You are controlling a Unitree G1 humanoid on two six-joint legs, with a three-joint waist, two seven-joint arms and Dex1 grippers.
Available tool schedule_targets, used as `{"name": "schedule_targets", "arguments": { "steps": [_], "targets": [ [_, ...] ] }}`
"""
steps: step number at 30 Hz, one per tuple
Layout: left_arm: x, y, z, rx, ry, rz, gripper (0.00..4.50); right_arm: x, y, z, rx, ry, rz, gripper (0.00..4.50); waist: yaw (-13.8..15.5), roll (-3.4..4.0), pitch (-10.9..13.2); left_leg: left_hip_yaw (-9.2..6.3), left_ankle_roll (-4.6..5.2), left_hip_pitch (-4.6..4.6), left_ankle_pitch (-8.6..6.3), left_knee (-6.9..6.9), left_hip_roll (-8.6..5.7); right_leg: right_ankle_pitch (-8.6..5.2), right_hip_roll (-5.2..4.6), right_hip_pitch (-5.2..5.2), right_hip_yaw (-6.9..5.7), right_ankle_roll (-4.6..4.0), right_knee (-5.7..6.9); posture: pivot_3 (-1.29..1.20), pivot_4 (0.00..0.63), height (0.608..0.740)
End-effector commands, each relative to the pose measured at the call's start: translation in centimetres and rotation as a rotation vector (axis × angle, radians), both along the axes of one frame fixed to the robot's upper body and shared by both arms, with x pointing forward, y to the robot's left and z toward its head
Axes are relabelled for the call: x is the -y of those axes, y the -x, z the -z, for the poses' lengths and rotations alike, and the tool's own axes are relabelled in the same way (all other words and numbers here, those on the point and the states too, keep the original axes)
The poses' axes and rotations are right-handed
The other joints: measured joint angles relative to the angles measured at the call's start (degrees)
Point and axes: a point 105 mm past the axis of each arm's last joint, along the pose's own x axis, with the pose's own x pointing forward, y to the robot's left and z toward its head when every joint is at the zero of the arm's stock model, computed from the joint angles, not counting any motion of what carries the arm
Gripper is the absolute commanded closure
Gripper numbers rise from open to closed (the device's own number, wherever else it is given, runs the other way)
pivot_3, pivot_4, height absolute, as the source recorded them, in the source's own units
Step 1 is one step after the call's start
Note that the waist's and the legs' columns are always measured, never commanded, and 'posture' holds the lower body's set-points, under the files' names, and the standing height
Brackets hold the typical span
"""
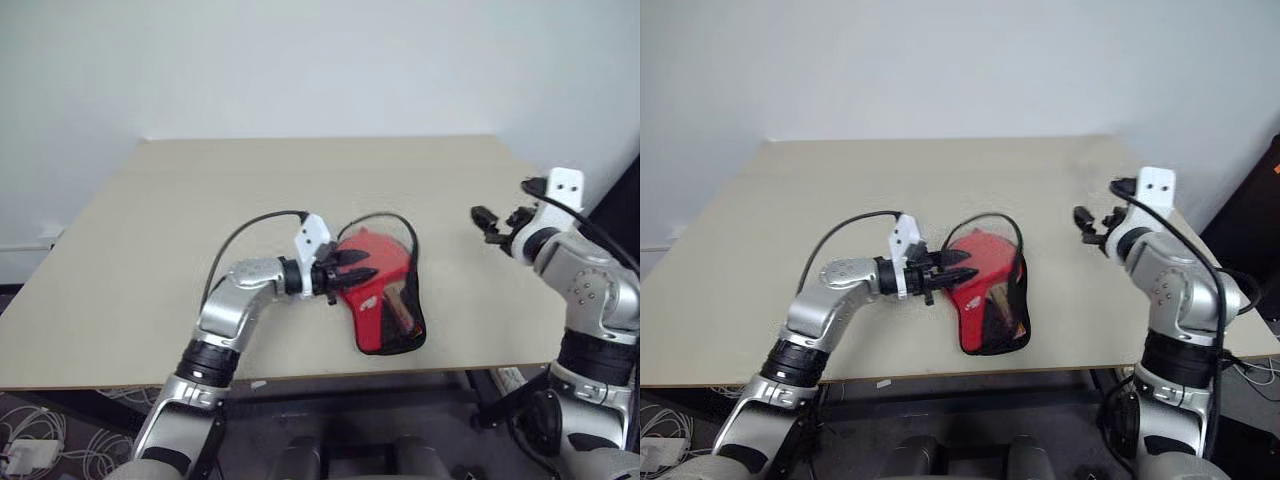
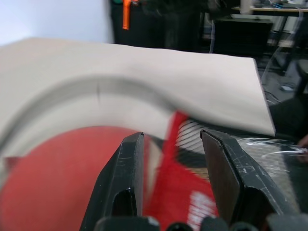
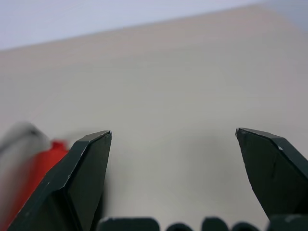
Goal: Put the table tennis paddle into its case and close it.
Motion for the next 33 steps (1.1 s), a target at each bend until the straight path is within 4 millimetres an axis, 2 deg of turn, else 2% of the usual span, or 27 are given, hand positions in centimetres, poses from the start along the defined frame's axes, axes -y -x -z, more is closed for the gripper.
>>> {"name": "schedule_targets", "arguments": {
  "steps": [1,4,9,13,16,21,33],
  "targets": [
    [-0.2,0.9,-0.3,-0.078,0.009,0.006,2.57,-1.1,0.0,-1.1,0.052,0.003,-0.032,0.00,-0.06,0.01,0.00,0.00,0.00,0.00,0.00,0.00,0.00,-0.01,0.00,0.00,0.00,0.01,0.00,0.00,0.000,0.740],
    [-1.4,2.3,0.8,-0.170,-0.028,0.032,2.57,-2.0,0.2,-0.5,0.038,0.000,-0.056,0.00,-0.26,0.03,0.00,-0.01,0.01,-0.01,0.00,0.00,0.01,-0.03,0.01,-0.02,0.02,0.05,0.01,0.00,0.000,0.740],
    [-3.4,3.5,2.1,-0.360,-0.043,-0.006,2.57,-2.9,0.6,0.2,0.021,-0.008,-0.078,0.00,-0.24,0.07,0.02,-0.04,0.01,-0.03,0.00,0.06,-0.01,-0.08,-0.02,0.00,-0.02,0.12,0.01,0.00,0.000,0.740],
    [-3.9,5.0,3.6,-0.478,-0.074,0.000,2.57,-3.4,0.6,0.5,0.016,-0.015,-0.086,0.00,-0.13,0.08,0.02,-0.04,0.01,-0.02,0.00,0.06,-0.01,-0.13,-0.03,0.01,-0.01,0.21,0.00,0.00,0.000,0.740],
    [-3.6,5.5,3.9,-0.557,-0.047,0.005,2.00,-3.9,0.6,0.6,0.014,-0.023,-0.096,0.00,0.01,0.08,0.03,-0.05,0.01,-0.02,0.00,0.04,0.00,-0.13,-0.03,0.00,-0.03,0.19,0.00,0.00,0.000,0.740],
    [-3.0,5.8,4.6,-0.569,-0.078,0.007,0.44,-4.5,0.7,0.7,0.015,-0.033,-0.105,0.00,0.03,0.09,0.03,-0.05,0.00,-0.02,0.00,0.04,0.00,-0.12,-0.03,-0.01,-0.02,0.17,0.00,0.00,0.000,0.740],
    [-1.3,5.9,6.2,-0.676,-0.064,-0.027,0.44,-4.8,1.1,0.7,0.014,-0.038,-0.105,0.00,0.16,0.12,0.02,-0.04,0.00,-0.02,0.00,0.04,-0.01,-0.04,-0.03,0.00,-0.02,0.03,-0.01,0.00,0.000,0.740]
  ]
}}
